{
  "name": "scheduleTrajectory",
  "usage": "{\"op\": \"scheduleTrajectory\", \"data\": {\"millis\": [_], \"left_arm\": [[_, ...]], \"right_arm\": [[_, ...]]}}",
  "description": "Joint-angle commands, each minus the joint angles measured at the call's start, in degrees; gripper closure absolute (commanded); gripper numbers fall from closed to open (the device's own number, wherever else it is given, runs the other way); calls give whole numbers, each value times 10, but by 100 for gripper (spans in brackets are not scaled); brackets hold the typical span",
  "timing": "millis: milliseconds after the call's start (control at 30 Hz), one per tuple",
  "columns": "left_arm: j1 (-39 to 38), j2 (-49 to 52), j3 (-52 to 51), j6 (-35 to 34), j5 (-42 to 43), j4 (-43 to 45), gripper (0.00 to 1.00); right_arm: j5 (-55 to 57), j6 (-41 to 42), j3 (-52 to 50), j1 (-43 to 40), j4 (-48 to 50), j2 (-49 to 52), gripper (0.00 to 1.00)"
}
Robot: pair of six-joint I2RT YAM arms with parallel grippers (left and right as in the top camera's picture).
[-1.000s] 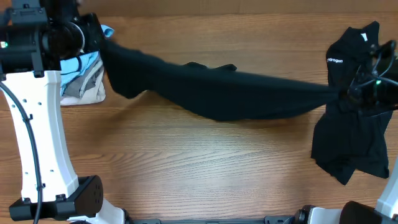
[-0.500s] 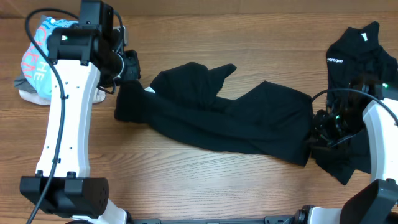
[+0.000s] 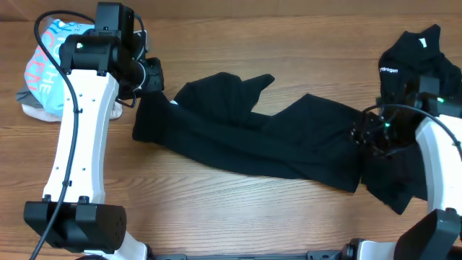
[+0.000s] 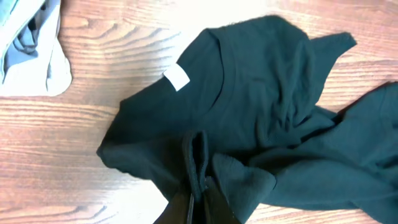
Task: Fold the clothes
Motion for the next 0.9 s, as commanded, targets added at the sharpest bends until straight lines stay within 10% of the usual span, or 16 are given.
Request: {"op": "scheduleTrajectory", "data": {"millis": [0,867], "left_arm": [[-2,-3,-2,18,-6,11,96],[-2,-3,-2,18,-13,16,96]], "right_arm": [[-4,-3,-3,68,33,-13,27],[25,96,-148,272,119,151,39]]}}
